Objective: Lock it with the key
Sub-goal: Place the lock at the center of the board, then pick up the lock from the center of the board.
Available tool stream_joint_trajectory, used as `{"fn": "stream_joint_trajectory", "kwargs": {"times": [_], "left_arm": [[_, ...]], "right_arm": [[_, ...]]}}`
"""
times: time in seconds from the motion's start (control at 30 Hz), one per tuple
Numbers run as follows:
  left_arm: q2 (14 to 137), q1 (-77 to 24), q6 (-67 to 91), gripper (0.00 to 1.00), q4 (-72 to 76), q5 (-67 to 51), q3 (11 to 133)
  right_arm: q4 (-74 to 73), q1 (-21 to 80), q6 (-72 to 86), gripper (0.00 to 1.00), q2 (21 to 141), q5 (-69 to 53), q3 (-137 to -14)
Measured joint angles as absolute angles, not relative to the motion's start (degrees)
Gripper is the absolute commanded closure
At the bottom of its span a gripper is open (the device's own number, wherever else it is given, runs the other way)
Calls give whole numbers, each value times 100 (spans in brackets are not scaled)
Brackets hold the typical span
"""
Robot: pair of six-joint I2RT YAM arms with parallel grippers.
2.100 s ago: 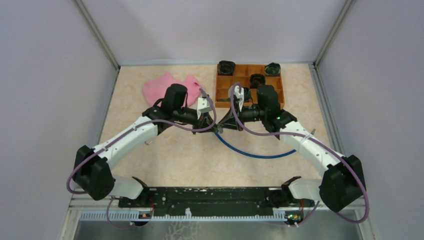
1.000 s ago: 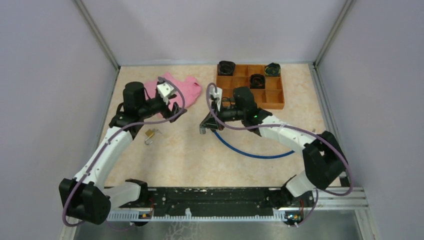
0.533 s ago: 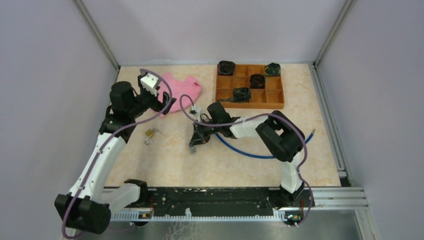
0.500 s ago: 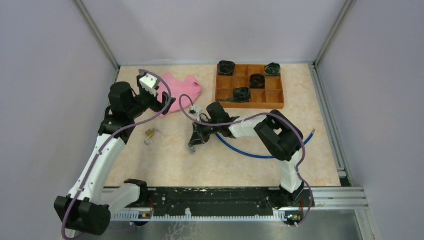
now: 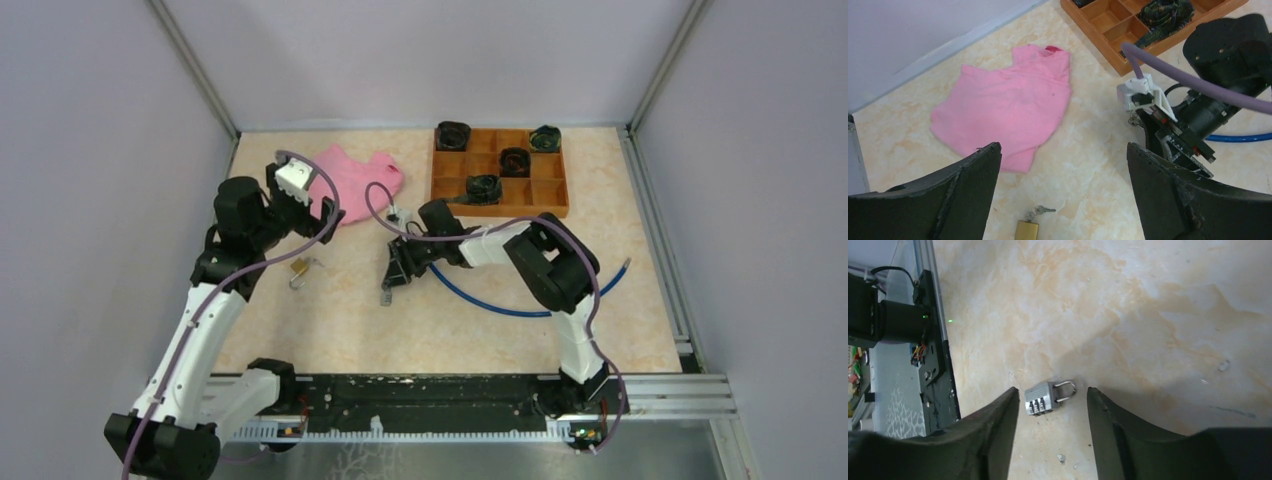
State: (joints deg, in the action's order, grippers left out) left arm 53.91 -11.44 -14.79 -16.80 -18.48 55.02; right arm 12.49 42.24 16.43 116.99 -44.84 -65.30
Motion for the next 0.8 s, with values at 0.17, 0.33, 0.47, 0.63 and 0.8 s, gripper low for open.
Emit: {"fn": "stream_joint_trajectory", "kwargs": {"times": [0.17, 0.33, 0.47, 0.63, 0.8], "left_arm": [[5415, -1135, -1640, 1, -2038, -1750, 5404], [5712, -1100, -1975, 1, -2510, -1608, 5367], [5975, -1020, -2257, 2, -2735, -1402, 5188], [6460, -847, -2724, 1, -2792, -1205, 4904], [7185, -421, -3227, 1, -2840, -1157, 4860]], "right_arm": [[790, 4014, 1179, 29, 11522, -4381, -6578], [322, 3710, 604, 23, 10591, -4132, -6521], [-91, 3247, 141, 19, 9378, -3957, -6410], [-532, 2386, -270, 18, 8036, -3900, -6302], [-1079, 1608, -611, 16, 7262, -3824, -5931]]}}
